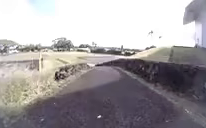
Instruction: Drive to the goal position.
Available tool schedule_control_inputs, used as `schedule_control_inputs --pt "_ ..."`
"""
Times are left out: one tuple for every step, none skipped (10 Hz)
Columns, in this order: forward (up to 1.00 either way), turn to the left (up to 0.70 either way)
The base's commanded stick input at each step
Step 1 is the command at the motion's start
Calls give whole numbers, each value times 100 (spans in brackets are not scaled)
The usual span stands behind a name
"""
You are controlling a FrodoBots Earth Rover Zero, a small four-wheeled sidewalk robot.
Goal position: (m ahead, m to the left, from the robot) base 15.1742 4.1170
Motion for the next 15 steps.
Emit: schedule_control_inputs --pt "85 0" --pt "85 0" --pt "85 0" --pt "85 0" --pt "85 0" --pt "85 0" --pt "85 0" --pt "85 0" --pt "85 0" --pt "85 0" --pt "85 0" --pt "85 0" --pt "85 0" --pt "83 0" --pt "82 0"
